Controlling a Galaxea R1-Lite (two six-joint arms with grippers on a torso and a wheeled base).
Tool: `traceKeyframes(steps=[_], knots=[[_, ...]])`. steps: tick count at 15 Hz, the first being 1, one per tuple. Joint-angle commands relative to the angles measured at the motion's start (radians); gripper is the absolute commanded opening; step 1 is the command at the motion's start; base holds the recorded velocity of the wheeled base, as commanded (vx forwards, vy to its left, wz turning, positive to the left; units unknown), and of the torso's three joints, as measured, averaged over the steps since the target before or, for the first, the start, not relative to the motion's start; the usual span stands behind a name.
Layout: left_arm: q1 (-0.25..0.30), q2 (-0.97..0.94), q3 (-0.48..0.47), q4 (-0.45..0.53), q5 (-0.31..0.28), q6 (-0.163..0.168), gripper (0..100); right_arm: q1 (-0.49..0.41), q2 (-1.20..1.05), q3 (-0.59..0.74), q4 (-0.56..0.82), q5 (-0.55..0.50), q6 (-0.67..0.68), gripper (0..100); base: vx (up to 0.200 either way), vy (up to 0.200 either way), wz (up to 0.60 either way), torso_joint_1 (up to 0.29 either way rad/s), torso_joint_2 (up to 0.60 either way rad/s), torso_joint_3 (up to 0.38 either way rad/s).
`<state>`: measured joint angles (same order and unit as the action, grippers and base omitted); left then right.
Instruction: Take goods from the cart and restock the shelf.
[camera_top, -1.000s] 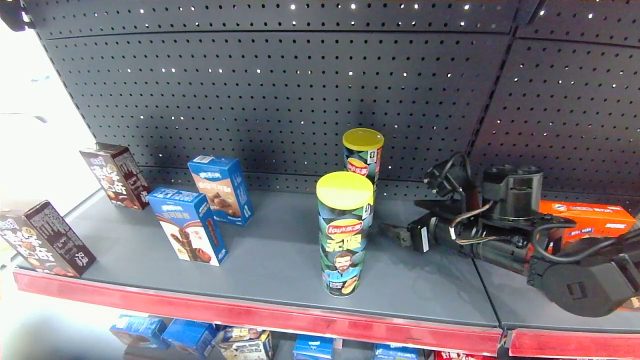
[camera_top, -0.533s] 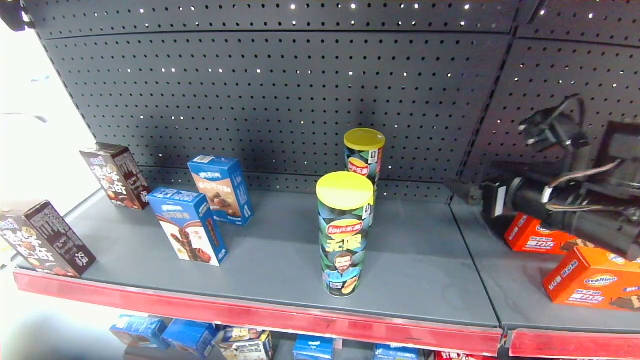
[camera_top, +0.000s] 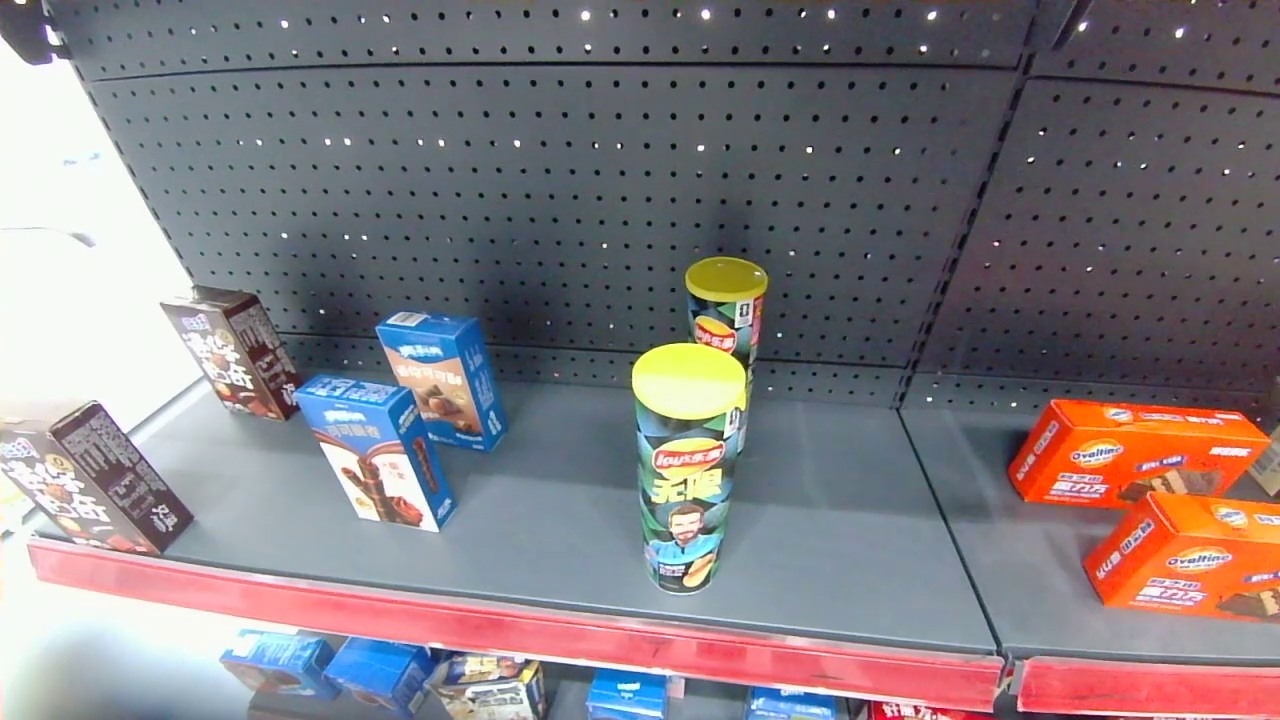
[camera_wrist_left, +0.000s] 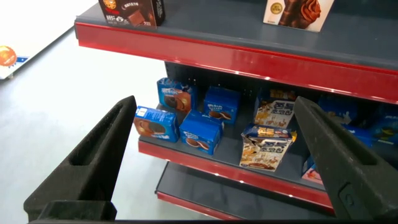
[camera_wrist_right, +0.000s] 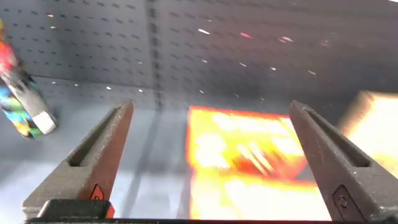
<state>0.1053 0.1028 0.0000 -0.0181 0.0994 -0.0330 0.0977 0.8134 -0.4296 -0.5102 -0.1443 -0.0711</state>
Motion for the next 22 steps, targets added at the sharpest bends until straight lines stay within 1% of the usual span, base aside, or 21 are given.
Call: traceKeyframes(steps=[1, 3, 4, 6, 8, 9, 10, 22], knots=[[0.001, 0.002, 0.0, 0.0, 0.0, -0.001, 100, -0.095, -0.43, 0.222, 0.168, 0.008, 0.014, 100, 0.0, 0.0, 0.0, 0.0, 0.0, 0.0], [0.001, 0.002, 0.0, 0.0, 0.0, -0.001, 100, -0.062, -0.57, 0.276, 0.312, 0.043, 0.017, 100, 0.0, 0.0, 0.0, 0.0, 0.0, 0.0], [0.001, 0.002, 0.0, 0.0, 0.0, -0.001, 100, -0.062, -0.597, 0.301, 0.323, 0.052, 0.017, 100, 0.0, 0.0, 0.0, 0.0, 0.0, 0.0], [0.001, 0.002, 0.0, 0.0, 0.0, -0.001, 100, -0.075, -0.701, 0.414, 0.331, 0.068, 0.017, 100, 0.0, 0.0, 0.0, 0.0, 0.0, 0.0], [0.001, 0.002, 0.0, 0.0, 0.0, -0.001, 100, -0.096, -0.813, 0.43, 0.47, 0.089, 0.04, 100, 0.0, 0.0, 0.0, 0.0, 0.0, 0.0], [0.001, 0.002, 0.0, 0.0, 0.0, -0.001, 100, -0.096, -0.813, 0.43, 0.478, 0.114, 0.073, 100, 0.0, 0.0, 0.0, 0.0, 0.0, 0.0], [0.001, 0.002, 0.0, 0.0, 0.0, -0.001, 100, -0.096, -0.813, 0.43, 0.51, 0.117, 0.073, 100, 0.0, 0.0, 0.0, 0.0, 0.0, 0.0], [0.001, 0.002, 0.0, 0.0, 0.0, -0.001, 100, -0.096, -0.813, 0.43, 0.515, 0.123, 0.07, 100, 0.0, 0.0, 0.0, 0.0, 0.0, 0.0]])
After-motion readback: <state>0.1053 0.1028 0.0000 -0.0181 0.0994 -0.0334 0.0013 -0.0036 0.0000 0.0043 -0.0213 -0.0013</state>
